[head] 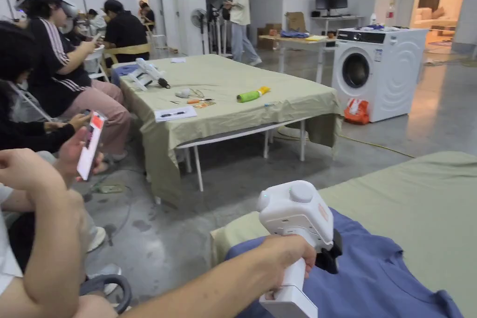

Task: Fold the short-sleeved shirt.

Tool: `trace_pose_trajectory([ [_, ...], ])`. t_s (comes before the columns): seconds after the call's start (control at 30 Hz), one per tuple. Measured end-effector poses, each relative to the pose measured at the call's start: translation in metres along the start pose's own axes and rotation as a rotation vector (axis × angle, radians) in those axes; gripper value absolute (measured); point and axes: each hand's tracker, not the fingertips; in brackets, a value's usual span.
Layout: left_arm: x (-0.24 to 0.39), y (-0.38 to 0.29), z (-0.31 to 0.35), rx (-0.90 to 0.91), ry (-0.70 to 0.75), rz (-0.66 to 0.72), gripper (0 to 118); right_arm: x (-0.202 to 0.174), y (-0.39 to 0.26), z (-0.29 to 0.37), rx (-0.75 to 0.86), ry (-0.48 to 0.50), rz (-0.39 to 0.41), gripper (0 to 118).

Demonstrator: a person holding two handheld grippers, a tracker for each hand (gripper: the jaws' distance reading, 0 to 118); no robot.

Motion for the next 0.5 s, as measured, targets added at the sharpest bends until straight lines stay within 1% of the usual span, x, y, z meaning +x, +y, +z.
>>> trace_pose_trajectory([
  [0.03, 0.008, -0.005, 0.001, 0.003, 0.007, -0.031, 0, 0.003, -0.002, -0.001, -0.005, -0.022, 0.014, 2],
  [0.1, 0.011, 0.014, -0.010, 0.028, -0.018, -0.059, 2, 0.012, -0.005, -0.005, -0.020, -0.029, 0.009, 2],
  [0.17, 0.016, 0.031, -0.022, 0.059, 0.041, -0.037, 106, 0.018, -0.008, -0.010, -0.046, -0.053, -0.006, 2],
  [0.2, 0.017, 0.036, -0.034, 0.034, 0.066, -0.050, 118, 0.023, -0.010, -0.013, -0.058, -0.067, -0.008, 2],
  [0.23, 0.016, 0.040, -0.043, 0.064, 0.096, -0.089, 118, 0.027, -0.012, -0.016, -0.076, -0.080, -0.004, 2],
  [0.3, 0.020, 0.045, -0.071, 0.039, 0.170, -0.144, 118, 0.030, -0.013, -0.019, -0.093, -0.101, 0.000, 2],
  [0.33, 0.021, 0.045, -0.085, 0.005, 0.179, -0.153, 118, 0.033, -0.015, -0.019, -0.101, -0.109, 0.000, 2],
  [0.4, 0.018, 0.040, -0.113, -0.051, 0.112, -0.150, 118, 0.041, -0.019, -0.022, -0.128, -0.131, -0.002, 2],
  [0.47, 0.020, 0.035, -0.134, -0.116, 0.138, -0.120, 116, 0.048, -0.022, -0.023, -0.142, -0.144, -0.011, 2],
  [0.5, 0.018, 0.029, -0.148, -0.155, 0.155, -0.117, 113, 0.051, -0.023, -0.022, -0.148, -0.153, -0.015, 2],
])
